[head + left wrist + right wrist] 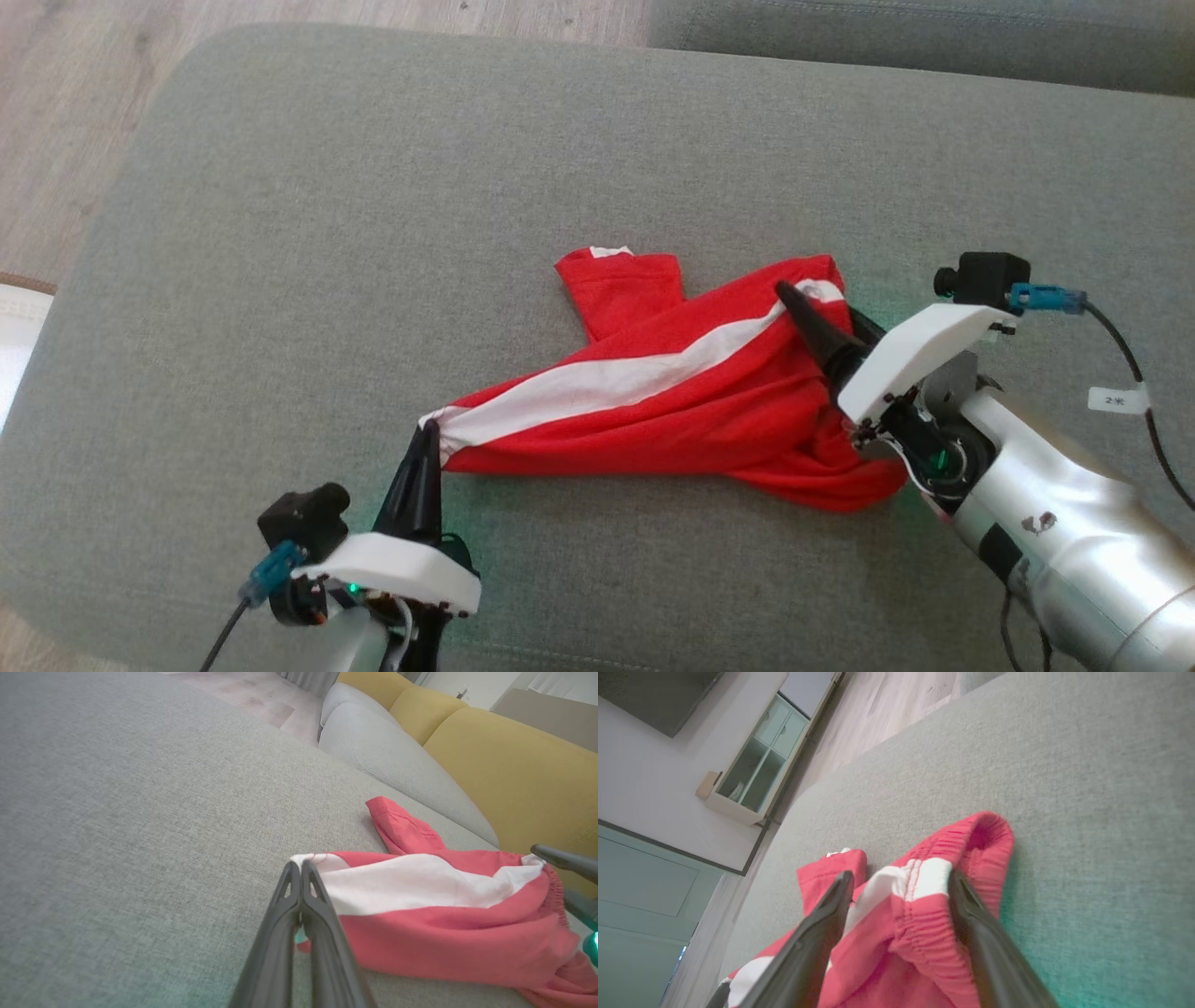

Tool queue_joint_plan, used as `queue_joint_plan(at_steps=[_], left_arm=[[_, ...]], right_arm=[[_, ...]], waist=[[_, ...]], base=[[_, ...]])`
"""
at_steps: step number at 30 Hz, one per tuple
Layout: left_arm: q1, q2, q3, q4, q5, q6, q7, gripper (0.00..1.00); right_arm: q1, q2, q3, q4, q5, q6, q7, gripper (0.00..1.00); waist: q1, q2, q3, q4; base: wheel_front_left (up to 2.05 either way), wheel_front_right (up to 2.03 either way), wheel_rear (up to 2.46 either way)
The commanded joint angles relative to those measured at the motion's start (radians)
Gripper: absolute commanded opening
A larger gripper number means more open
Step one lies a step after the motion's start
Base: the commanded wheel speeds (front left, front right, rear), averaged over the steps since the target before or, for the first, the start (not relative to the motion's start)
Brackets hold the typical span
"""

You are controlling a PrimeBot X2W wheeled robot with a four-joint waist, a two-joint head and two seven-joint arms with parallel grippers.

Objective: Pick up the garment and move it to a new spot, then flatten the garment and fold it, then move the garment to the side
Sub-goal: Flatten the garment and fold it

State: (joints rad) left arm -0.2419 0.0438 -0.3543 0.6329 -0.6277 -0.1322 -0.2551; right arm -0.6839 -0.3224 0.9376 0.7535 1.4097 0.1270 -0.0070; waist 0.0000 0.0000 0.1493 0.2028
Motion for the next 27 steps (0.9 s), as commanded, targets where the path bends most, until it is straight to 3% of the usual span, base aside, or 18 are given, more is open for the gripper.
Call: queue_joint_plan(at_steps=[1,2,4,17,27], left_arm=[[-0.033,0.006,0.032,-0.026,0.000,0.002,-0.007,0.00],[-0.032,0.006,0.033,-0.025,0.001,0.002,-0.007,0.00],[-0.031,0.006,0.034,-0.024,0.000,0.002,-0.007,0.00],[-0.079,0.011,0.105,-0.086,0.054,0.002,-0.007,0.00],[-0.357,0.192,0.062,-0.250,0.048,0.002,-0.007,0.00]], right_arm=[[-0.023,0.003,0.002,-0.032,0.010,0.004,-0.026,1.00],[-0.025,0.004,0.002,-0.035,0.011,0.004,-0.034,0.87],[-0.027,0.002,0.007,-0.039,0.011,0.004,-0.051,0.00],[-0.028,-0.015,0.008,-0.080,0.005,0.004,-0.209,0.00],[-0.089,-0.126,-0.060,-0.274,0.005,0.004,-0.246,0.00]], waist=[[0.0000,0.0000,0.000,-0.001],[0.0000,0.0000,-0.001,-0.002],[0.0000,0.0000,-0.001,-0.003],[0.0000,0.0000,-0.069,-0.047],[0.0000,0.0000,-0.172,-0.126]], base=[[0.00,0.00,0.00],[0.00,0.00,0.00],[0.00,0.00,0.00],[0.00,0.00,0.00],[0.00,0.00,0.00]])
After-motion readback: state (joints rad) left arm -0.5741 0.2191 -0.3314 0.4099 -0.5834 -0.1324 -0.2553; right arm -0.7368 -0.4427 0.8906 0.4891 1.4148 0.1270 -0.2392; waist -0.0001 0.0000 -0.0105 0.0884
